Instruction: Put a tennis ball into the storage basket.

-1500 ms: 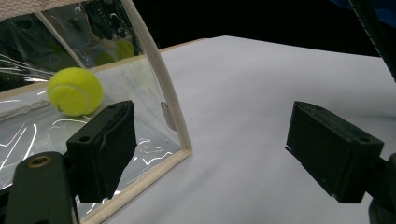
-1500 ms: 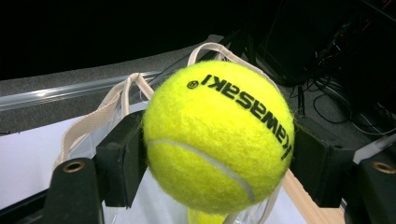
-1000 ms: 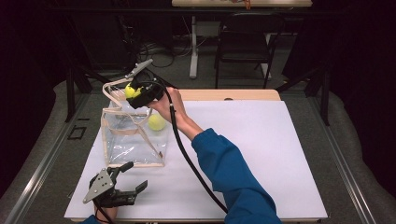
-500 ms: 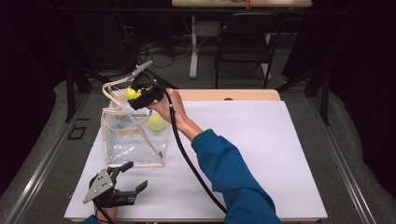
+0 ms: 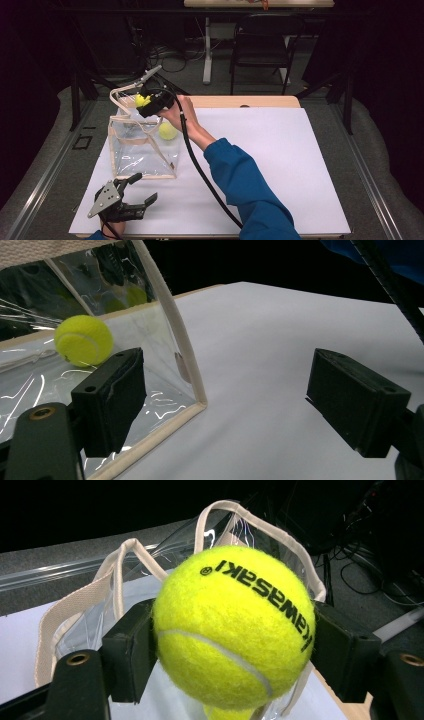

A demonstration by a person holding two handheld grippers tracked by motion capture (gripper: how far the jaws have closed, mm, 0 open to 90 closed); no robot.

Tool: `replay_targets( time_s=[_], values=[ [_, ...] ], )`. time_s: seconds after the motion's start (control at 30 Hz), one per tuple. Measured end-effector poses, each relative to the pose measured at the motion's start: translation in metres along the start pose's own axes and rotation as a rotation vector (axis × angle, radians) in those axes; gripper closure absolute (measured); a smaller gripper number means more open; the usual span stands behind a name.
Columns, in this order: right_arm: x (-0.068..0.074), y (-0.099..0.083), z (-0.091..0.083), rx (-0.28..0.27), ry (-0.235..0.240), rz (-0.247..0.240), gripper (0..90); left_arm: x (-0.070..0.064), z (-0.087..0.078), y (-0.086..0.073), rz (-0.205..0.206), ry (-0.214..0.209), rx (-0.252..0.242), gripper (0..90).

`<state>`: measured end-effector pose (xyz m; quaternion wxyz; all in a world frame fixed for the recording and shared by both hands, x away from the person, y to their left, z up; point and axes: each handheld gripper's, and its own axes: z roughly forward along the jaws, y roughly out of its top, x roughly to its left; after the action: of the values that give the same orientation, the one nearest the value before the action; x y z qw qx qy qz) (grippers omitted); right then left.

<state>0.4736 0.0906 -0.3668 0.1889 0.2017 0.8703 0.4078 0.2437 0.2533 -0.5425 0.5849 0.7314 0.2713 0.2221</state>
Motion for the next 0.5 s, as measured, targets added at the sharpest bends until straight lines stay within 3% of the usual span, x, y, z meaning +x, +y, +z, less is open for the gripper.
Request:
replay_targets(
  time_s=[0.17, 0.3, 0.43, 0.5],
  values=[
    [-0.0001, -0.0001, 0.0024, 0.010, 0.002, 0.002, 26.0, 0.0004, -0.0005, 0.0002, 0.001, 0.000, -0.002, 15.8],
    [0.0010, 0.0002, 0.0047, 0.021, -0.028, 0.007, 25.3, 0.0006, -0.0007, 0.0005, 0.002, -0.001, 0.000, 15.8],
    [0.0047, 0.0018, 0.0043, 0.030, -0.078, 0.016, 15.9, 0.0002, -0.0018, 0.0010, 0.002, -0.002, -0.002, 15.8],
    [0.0051, 0.0029, 0.0001, 0.018, -0.080, 0.018, 14.3, 0.0004, -0.0019, 0.0010, 0.001, -0.001, -0.003, 15.8]
  ],
)
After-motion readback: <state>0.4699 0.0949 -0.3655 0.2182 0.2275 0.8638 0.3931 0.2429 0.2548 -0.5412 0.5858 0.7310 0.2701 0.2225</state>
